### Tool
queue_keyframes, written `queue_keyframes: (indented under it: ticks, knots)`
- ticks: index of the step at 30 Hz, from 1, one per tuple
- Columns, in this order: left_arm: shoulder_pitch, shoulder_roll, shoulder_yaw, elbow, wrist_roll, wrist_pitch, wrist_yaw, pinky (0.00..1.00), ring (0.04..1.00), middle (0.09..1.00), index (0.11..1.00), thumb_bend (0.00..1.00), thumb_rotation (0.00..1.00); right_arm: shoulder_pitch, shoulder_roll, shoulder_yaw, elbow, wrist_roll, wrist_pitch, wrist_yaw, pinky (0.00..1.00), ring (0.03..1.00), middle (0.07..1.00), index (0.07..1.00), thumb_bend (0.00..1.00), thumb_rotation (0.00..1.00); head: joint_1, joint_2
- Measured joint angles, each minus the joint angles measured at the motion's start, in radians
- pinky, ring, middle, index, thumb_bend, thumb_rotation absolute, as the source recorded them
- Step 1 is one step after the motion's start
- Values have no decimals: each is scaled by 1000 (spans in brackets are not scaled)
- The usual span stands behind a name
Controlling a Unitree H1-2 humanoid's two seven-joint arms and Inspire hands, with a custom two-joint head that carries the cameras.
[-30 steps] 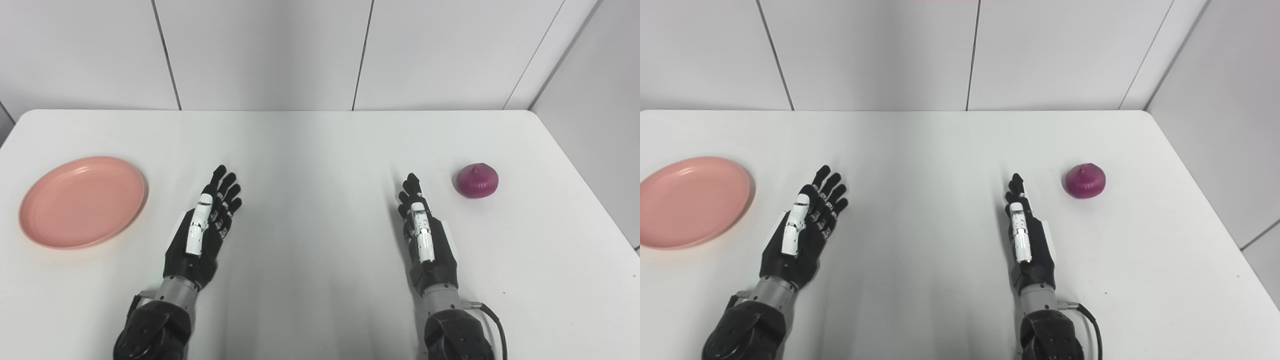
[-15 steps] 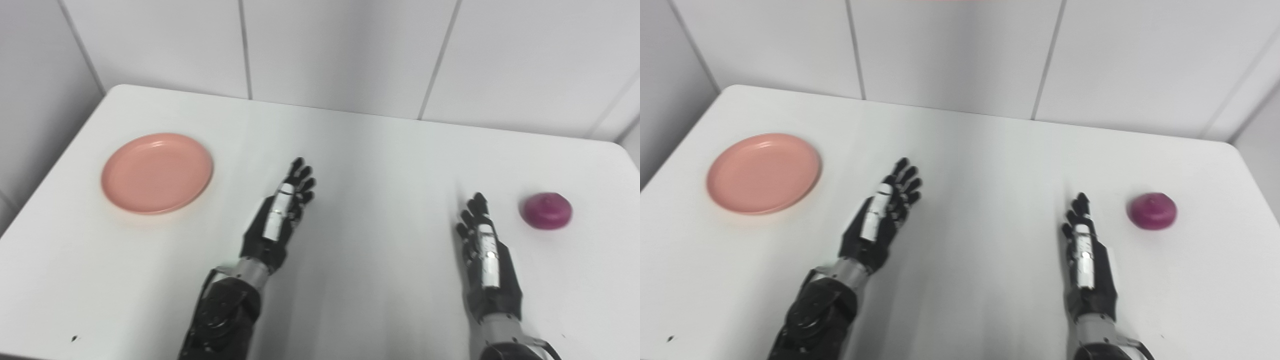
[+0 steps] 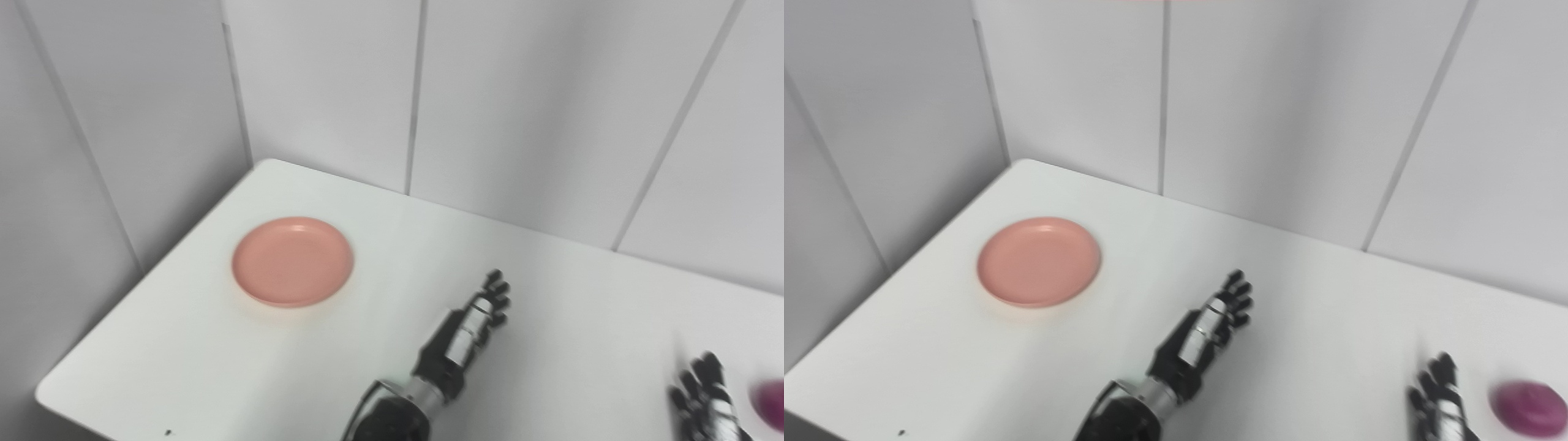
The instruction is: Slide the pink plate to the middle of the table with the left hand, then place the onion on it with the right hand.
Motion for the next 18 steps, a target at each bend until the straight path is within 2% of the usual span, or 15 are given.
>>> queue_keyframes:
  ticks: [3,7,18]
  knots:
    - [-25,-4,-1,38,3,-21,4,996,999,1000,999,424,1000,-7,-5,-7,14,0,-10,1,1000,983,999,987,382,1000,41,-25]
    - [-54,-11,1,81,3,-33,6,993,1000,1000,996,428,1000,-7,-5,-9,13,1,-11,0,1000,974,988,974,370,1000,48,-23]
    - [-68,-13,0,100,3,-45,17,995,1000,1000,1000,419,1000,-8,-5,-14,10,11,-11,0,1000,964,982,968,342,1000,43,-14]
